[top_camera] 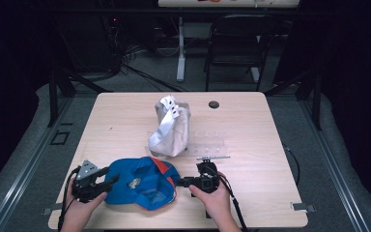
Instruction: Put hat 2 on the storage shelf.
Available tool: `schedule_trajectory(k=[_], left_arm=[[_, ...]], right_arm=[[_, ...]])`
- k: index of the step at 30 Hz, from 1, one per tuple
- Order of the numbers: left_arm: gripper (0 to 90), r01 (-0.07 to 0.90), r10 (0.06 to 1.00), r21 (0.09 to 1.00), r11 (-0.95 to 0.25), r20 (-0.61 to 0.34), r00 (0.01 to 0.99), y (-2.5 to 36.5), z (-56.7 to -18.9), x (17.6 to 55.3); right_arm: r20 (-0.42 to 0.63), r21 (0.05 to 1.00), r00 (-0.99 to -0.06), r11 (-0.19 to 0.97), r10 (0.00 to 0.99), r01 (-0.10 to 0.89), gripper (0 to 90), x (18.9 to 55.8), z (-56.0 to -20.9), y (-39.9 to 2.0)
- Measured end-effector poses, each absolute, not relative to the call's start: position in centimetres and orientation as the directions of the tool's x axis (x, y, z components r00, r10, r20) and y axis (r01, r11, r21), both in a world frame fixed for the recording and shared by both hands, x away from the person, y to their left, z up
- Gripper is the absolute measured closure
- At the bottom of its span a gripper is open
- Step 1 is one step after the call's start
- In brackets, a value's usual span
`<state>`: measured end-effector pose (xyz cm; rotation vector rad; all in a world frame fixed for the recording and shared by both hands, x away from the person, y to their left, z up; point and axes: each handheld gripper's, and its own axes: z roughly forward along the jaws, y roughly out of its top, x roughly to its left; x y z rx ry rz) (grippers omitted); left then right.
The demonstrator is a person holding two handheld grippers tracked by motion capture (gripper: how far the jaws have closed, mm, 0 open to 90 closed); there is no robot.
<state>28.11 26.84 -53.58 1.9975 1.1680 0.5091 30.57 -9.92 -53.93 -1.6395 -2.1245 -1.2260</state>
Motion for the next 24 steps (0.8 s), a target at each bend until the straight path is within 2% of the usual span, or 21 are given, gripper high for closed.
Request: schedule_trajectory(k=[5, 6, 9, 10, 24], left_arm=[[50.2, 0.568, 0.866, 0.770, -0.290, -0.041, 0.498, 27.0, -53.5, 28.1], [50.2, 0.568, 0.866, 0.770, -0.291, -0.040, 0.498, 27.0, -53.5, 28.1], [50.2, 0.566, 0.866, 0.771, -0.290, -0.040, 0.499, 27.0, -53.5, 28.1], [50.2, 0.561, 0.866, 0.776, -0.288, -0.039, 0.499, 27.0, -53.6, 28.1], [50.2, 0.565, 0.867, 0.773, -0.290, -0.038, 0.498, 27.1, -53.7, 28.1]], right_arm=[[0.599, 0.483, -0.380, 0.061, 0.705, 0.873, 57.0, 30.5, -54.1, -9.1], [0.620, 0.542, -0.374, -0.032, 0.689, 0.840, 56.9, 30.5, -54.7, -8.4], [0.605, 0.515, -0.385, 0.025, 0.697, 0.857, 56.5, 30.5, -54.6, -8.3], [0.591, 0.480, -0.390, 0.081, 0.707, 0.874, 56.4, 30.5, -54.3, -8.5], [0.605, 0.414, -0.375, 0.124, 0.702, 0.902, 56.8, 31.3, -56.6, -7.4]])
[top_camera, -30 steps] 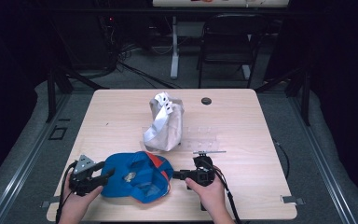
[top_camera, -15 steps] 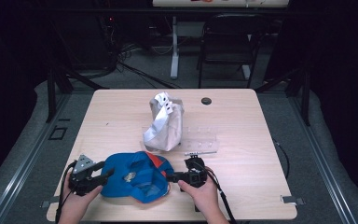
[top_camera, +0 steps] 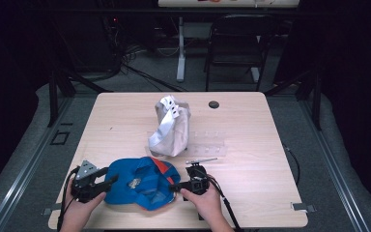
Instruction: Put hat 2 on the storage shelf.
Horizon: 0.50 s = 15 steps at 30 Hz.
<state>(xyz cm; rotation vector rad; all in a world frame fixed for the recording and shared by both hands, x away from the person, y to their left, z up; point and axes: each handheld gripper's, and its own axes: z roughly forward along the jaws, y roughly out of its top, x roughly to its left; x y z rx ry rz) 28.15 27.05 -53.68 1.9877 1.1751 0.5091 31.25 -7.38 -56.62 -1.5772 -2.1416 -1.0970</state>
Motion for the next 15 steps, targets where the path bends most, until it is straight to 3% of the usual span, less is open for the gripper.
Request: schedule_trajectory(k=[9, 15], left_arm=[[50.2, 0.565, 0.859, 0.767, -0.303, -0.037, 0.511, 26.9, -53.7, 28.1], [50.2, 0.562, 0.863, 0.773, -0.294, -0.039, 0.504, 26.9, -53.7, 28.1]], right_arm=[[0.644, 0.394, -0.379, 0.136, 0.664, 0.909, 66.4, 31.2, -56.7, -7.5], [0.682, 0.362, -0.334, 0.097, 0.650, 0.927, 75.2, 31.2, -56.1, -7.7]])
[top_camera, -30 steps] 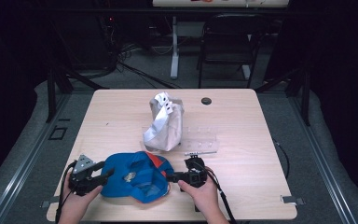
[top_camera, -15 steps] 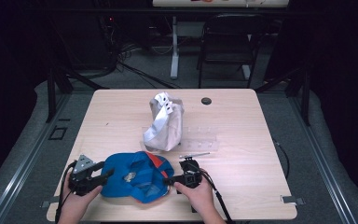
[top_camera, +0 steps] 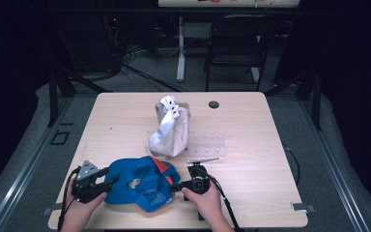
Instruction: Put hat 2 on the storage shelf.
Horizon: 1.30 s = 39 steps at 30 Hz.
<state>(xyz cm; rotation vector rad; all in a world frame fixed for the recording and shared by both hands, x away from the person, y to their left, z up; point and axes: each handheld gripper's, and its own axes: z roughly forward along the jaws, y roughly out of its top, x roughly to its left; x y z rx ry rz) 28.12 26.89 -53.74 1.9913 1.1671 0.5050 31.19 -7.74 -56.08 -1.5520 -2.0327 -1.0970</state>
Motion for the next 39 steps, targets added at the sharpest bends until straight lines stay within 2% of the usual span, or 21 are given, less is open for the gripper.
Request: schedule_trajectory(k=[15, 20, 27, 32, 33, 39], left_arm=[[50.4, 0.563, 0.861, 0.771, -0.296, -0.039, 0.507, 26.9, -53.8, 28.1], [50.4, 0.560, 0.860, 0.775, -0.294, -0.042, 0.509, 27.0, -53.7, 28.1], [50.4, 0.560, 0.860, 0.775, -0.292, -0.043, 0.508, 26.9, -53.7, 28.1], [50.4, 0.558, 0.860, 0.777, -0.292, -0.042, 0.508, 26.9, -53.7, 28.1], [50.4, 0.558, 0.860, 0.777, -0.292, -0.042, 0.508, 26.9, -53.7, 28.1], [50.4, 0.557, 0.862, 0.778, -0.291, -0.040, 0.506, 27.0, -53.6, 28.1]], right_arm=[[0.722, 0.345, -0.299, 0.049, 0.623, 0.937, 77.9, 30.9, -54.5, -7.8], [0.717, 0.349, -0.316, 0.072, 0.621, 0.934, 77.9, 31.0, -53.4, -8.2], [0.764, 0.329, -0.283, 0.027, 0.580, 0.944, 78.1, 31.2, -51.9, -8.8], [0.765, 0.322, -0.285, 0.040, 0.577, 0.946, 78.2, 31.5, -50.7, -8.6], [0.798, 0.313, -0.272, 0.016, 0.537, 0.950, 78.2, 31.6, -50.5, -8.4], [0.847, 0.284, -0.258, 0.013, 0.465, 0.959, 78.3, 32.2, -49.2, -8.2]])
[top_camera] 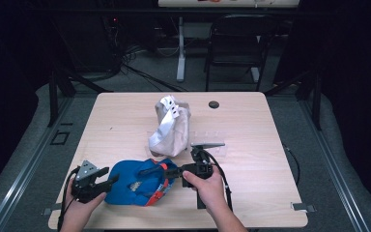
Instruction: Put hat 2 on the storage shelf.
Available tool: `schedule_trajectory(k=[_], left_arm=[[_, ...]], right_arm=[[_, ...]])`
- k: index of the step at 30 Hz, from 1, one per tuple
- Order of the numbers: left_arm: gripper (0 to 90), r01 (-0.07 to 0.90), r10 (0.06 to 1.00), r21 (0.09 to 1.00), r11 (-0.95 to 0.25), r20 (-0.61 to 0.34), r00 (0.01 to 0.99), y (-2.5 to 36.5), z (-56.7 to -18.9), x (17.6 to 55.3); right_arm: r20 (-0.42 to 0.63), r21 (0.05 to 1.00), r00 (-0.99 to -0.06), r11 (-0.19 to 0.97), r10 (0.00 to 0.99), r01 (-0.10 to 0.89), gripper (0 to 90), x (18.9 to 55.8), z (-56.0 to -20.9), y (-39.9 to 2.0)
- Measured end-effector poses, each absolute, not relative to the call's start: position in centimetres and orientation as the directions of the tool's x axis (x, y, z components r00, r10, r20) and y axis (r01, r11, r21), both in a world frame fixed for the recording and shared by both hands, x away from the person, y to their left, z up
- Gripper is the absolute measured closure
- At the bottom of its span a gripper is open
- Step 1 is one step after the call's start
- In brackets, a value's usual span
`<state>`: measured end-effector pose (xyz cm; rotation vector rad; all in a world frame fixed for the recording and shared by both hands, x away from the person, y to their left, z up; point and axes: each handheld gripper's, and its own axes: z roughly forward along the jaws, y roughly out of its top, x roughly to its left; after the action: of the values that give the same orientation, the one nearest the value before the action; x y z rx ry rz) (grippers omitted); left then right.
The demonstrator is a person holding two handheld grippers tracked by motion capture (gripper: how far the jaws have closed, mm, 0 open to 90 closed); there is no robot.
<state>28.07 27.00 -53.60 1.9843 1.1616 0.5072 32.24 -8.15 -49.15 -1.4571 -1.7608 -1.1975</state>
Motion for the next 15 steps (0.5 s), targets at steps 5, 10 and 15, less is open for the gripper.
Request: schedule_trajectory(k=[5, 10, 15], left_arm=[[50.4, 0.558, 0.862, 0.777, -0.293, -0.038, 0.505, 27.2, -53.5, 28.1], [50.5, 0.559, 0.864, 0.777, -0.290, -0.039, 0.502, 27.3, -53.5, 28.1], [50.4, 0.553, 0.866, 0.785, -0.279, -0.043, 0.498, 27.3, -53.6, 28.1]], right_arm=[[0.888, 0.260, -0.240, 0.003, 0.392, 0.966, 78.3, 32.8, -48.0, -7.8], [0.918, 0.234, -0.219, -0.007, 0.329, 0.972, 78.2, 33.4, -47.1, -7.8], [0.950, 0.197, -0.179, -0.048, 0.255, 0.979, 78.3, 33.9, -46.2, -7.4]])
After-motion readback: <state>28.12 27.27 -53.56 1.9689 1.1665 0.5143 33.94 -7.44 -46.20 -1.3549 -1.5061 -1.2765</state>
